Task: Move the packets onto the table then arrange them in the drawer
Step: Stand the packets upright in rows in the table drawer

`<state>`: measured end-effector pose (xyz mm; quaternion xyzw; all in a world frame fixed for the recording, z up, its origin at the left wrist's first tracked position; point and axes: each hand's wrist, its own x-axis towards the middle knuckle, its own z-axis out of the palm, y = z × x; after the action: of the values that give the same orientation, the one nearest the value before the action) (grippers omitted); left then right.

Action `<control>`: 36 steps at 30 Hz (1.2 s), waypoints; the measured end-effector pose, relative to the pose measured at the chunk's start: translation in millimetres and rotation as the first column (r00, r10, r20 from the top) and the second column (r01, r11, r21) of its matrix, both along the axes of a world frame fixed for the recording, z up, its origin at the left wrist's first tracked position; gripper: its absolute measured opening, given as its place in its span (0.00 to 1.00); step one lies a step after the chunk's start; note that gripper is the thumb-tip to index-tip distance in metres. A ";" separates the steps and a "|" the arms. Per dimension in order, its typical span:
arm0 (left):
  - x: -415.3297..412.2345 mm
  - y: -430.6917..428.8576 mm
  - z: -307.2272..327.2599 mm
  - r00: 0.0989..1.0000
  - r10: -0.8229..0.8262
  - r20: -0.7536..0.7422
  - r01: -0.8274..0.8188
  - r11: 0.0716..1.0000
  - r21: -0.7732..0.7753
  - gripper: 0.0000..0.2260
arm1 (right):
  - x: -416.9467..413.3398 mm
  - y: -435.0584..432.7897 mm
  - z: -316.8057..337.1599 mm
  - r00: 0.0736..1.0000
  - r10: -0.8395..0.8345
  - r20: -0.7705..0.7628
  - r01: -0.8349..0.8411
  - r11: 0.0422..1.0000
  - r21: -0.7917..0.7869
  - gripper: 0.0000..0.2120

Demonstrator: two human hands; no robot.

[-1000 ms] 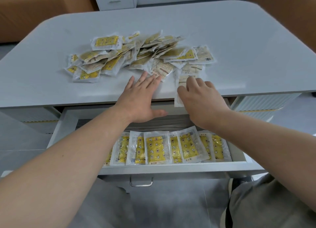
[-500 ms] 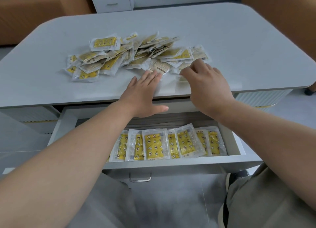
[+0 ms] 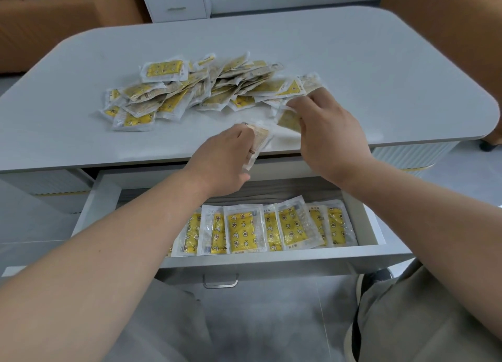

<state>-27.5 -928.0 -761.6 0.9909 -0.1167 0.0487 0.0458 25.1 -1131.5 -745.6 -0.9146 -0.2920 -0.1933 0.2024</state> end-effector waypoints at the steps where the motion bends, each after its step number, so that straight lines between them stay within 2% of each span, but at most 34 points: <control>1: -2.3 -0.9 0.3 1.000 0.000 0.006 0.000 1.000 0.005 0.17 | 0.3 0.1 1.8 1.000 0.012 -0.018 -0.011 0.999 0.037 0.21; 4: -6.1 0.1 8.6 0.998 0.038 0.051 -0.039 0.999 0.028 0.15 | -0.4 -0.9 8.6 0.998 0.065 -0.024 -0.063 0.995 0.077 0.21; 7: -6.1 2.4 27.1 0.988 0.152 0.033 -0.143 0.972 -0.186 0.06 | 1.6 -1.8 13.5 0.990 0.124 -0.069 -0.120 0.991 0.067 0.20; 9: -5.1 4.1 40.4 0.977 0.202 -0.061 -0.210 0.902 -0.377 0.05 | 1.9 -3.9 15.3 0.978 0.154 -0.143 -0.147 0.987 0.060 0.19; 11: -5.8 6.5 47.9 0.949 0.210 -0.235 -0.299 0.832 -0.466 0.05 | 0.7 -5.1 17.5 0.961 0.158 -0.229 -0.145 0.987 0.073 0.18; 14: -8.4 10.3 42.0 0.876 0.209 -0.434 -0.390 0.837 -0.384 0.05 | -4.4 -0.3 18.7 0.874 0.126 -0.468 -0.152 0.988 -0.017 0.18; 17: -11.3 12.1 30.6 0.834 0.220 -0.505 -0.399 0.873 -0.279 0.05 | -9.3 8.9 10.6 0.773 0.075 -0.629 -0.208 0.968 -0.139 0.17; 19: -11.4 14.5 29.4 0.827 0.251 -0.504 -0.418 0.873 -0.251 0.06 | -11.6 15.0 0.3 0.734 0.043 -0.678 -0.212 0.962 -0.169 0.22; 22: -10.3 22.2 32.5 0.800 0.319 -0.508 -0.504 0.817 -0.280 0.07 | -14.6 26.1 -22.1 0.685 -0.002 -0.728 -0.240 0.944 -0.228 0.29; 26: -9.0 31.5 30.9 0.783 0.333 -0.526 -0.521 0.812 -0.262 0.16 | -14.3 33.8 -57.3 0.601 -0.053 -0.797 -0.230 0.944 -0.236 0.26; 29: -9.7 35.2 29.8 0.776 0.311 -0.548 -0.514 0.817 -0.264 0.17 | -13.4 36.0 -75.5 0.518 -0.060 -0.853 -0.221 0.954 -0.202 0.24; 33: -11.6 41.4 31.5 0.765 0.298 -0.571 -0.514 0.816 -0.264 0.14 | -15.8 42.0 -95.0 0.497 -0.058 -0.866 -0.263 0.941 -0.214 0.23; 36: -11.8 44.3 31.9 0.765 0.298 -0.572 -0.515 0.815 -0.265 0.15 | -19.0 47.4 -105.3 0.584 -0.068 -0.809 -0.335 0.888 -0.316 0.22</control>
<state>-39.3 -883.8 -729.8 0.9368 0.1351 -0.1804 0.2677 6.1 -1084.1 -850.9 -0.8972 -0.2746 0.3257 0.1160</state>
